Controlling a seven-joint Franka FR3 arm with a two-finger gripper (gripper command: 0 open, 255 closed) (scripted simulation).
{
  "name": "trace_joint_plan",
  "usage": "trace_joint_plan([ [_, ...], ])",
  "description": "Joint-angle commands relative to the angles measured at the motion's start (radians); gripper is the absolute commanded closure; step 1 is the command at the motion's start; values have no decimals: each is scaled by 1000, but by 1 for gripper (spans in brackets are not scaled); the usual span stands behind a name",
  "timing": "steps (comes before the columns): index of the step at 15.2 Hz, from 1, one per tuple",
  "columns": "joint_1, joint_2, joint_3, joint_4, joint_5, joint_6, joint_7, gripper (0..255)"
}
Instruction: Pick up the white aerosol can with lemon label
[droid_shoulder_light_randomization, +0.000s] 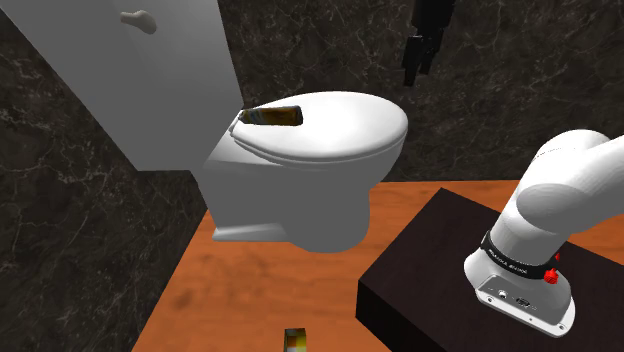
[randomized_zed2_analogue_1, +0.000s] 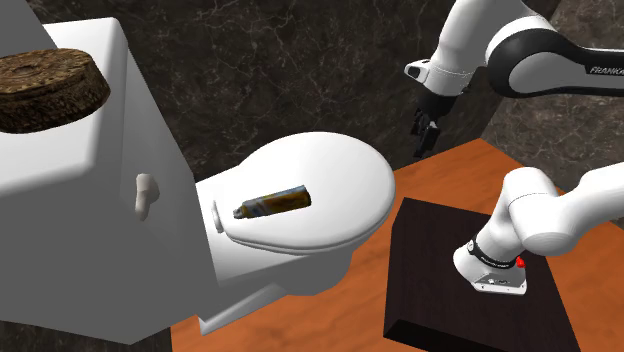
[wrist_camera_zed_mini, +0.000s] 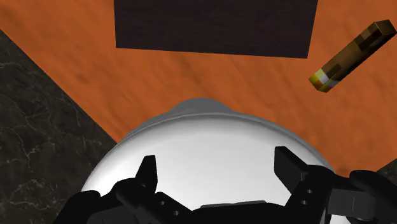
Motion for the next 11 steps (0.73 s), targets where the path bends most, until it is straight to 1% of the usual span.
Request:
trace_joint_plan([
  [1, 0, 0, 0, 0, 0, 0, 0, 0],
  [6, 39, 188, 32, 101, 22, 72, 3, 0],
  [11, 72, 376, 63, 229, 36, 117, 3, 0],
])
